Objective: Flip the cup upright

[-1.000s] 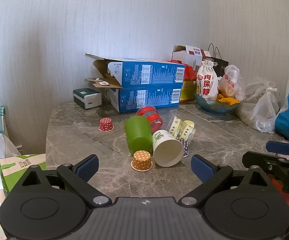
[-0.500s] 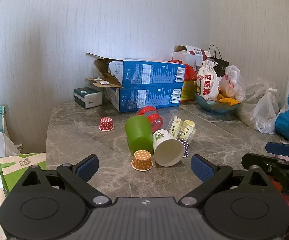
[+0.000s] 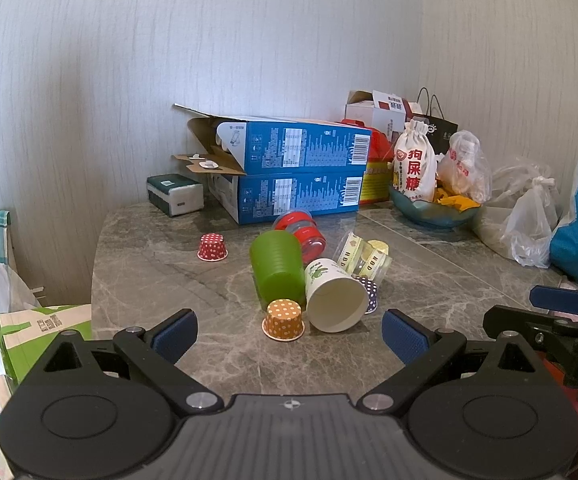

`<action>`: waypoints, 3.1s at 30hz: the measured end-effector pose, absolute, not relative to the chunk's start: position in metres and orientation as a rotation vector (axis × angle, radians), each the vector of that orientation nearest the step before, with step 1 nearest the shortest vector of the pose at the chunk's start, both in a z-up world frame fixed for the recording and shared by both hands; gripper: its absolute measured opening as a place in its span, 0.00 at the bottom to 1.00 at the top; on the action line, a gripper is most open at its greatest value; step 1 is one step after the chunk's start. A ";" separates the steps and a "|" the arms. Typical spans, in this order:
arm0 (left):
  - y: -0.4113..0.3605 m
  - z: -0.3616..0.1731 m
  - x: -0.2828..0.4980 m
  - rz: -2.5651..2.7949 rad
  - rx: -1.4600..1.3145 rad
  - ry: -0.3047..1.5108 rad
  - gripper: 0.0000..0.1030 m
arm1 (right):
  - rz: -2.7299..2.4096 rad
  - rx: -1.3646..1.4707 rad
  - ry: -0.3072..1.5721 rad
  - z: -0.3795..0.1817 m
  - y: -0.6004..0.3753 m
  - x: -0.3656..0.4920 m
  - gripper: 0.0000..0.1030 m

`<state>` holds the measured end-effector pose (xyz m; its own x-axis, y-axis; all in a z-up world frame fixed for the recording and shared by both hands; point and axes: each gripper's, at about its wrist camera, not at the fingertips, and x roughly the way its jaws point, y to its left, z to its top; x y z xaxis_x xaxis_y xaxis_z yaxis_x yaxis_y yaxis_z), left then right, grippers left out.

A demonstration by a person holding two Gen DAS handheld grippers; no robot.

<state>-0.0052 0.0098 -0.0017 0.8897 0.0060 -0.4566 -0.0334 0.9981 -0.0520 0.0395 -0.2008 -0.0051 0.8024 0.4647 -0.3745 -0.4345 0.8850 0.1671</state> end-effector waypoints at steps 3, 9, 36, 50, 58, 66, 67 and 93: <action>0.009 -0.001 -0.005 0.021 -0.059 0.473 0.97 | 0.482 0.075 0.420 -0.005 -0.201 0.040 0.99; 0.007 0.000 -0.007 0.021 -0.061 0.468 0.97 | 0.484 0.078 0.418 -0.004 -0.203 0.039 0.99; 0.007 0.013 -0.028 0.016 -0.061 0.442 0.97 | 0.492 0.084 0.409 0.009 -0.206 0.018 0.99; 0.009 0.014 -0.022 -0.003 -0.076 0.437 0.97 | 0.488 0.111 0.463 0.015 -0.214 0.027 0.99; 0.003 0.007 0.006 0.023 -0.007 0.446 1.00 | 0.513 0.099 0.518 0.013 -0.206 0.068 0.99; 0.007 -0.013 0.040 -0.092 -0.040 0.560 1.00 | 0.596 0.084 0.663 0.009 -0.186 0.163 0.99; 0.011 -0.014 0.045 -0.084 -0.059 0.568 1.00 | 0.604 0.090 0.683 0.009 -0.184 0.178 0.99; 0.093 -0.034 0.095 0.017 -0.266 0.623 0.96 | 0.536 -0.134 1.124 -0.063 -0.065 0.419 0.71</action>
